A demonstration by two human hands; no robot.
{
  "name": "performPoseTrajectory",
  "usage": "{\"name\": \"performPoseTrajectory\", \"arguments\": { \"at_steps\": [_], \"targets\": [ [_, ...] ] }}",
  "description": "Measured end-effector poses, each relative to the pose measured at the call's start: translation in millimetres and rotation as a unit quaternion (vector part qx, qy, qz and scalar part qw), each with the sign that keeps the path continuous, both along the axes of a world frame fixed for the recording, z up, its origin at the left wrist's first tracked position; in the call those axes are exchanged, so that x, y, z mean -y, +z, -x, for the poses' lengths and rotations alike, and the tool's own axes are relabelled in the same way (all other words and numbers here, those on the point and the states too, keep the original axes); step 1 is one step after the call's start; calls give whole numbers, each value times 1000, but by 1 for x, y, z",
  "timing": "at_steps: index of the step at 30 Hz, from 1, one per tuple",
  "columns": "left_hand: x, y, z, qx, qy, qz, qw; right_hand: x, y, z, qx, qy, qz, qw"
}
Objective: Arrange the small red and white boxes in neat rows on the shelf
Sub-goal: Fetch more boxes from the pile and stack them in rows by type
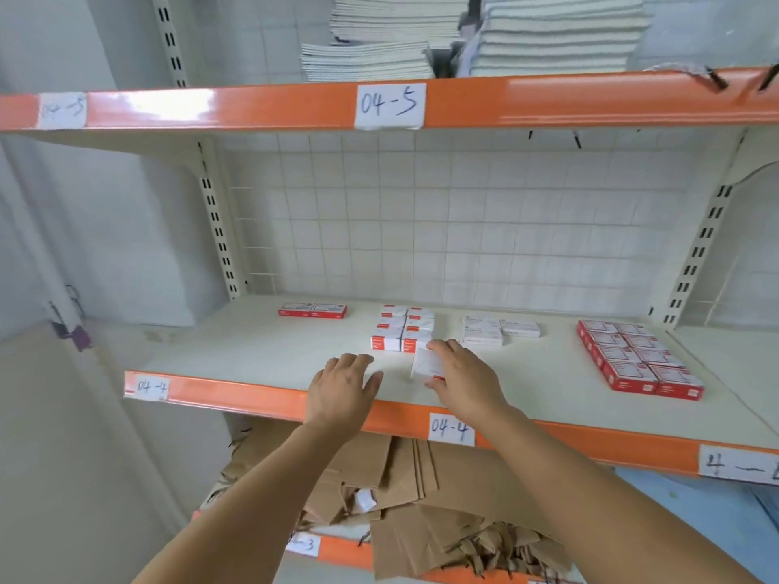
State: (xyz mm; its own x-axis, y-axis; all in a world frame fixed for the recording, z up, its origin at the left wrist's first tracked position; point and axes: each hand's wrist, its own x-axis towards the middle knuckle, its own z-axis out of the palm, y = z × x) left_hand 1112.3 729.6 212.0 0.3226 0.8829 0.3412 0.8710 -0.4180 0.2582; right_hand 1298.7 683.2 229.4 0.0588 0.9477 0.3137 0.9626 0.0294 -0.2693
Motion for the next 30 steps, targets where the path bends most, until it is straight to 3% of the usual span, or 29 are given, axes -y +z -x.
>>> {"name": "performPoseTrajectory", "arguments": {
  "at_steps": [12, 23, 27, 30],
  "targets": [
    [-31, 0, 9, 37, -132, 37, 990, -33, 0, 46, -45, -13, 11, 999],
    [-58, 1, 9, 56, -51, 60, 995, -51, -5, 55, -156, -30, 6, 987],
    [-64, 3, 12, 97, -71, 86, 989, -60, -3, 64, -218, -35, 23, 975],
    [-69, 3, 17, 74, -98, 116, 986, -67, -2, 70, -247, -47, 39, 967]
  ]
}}
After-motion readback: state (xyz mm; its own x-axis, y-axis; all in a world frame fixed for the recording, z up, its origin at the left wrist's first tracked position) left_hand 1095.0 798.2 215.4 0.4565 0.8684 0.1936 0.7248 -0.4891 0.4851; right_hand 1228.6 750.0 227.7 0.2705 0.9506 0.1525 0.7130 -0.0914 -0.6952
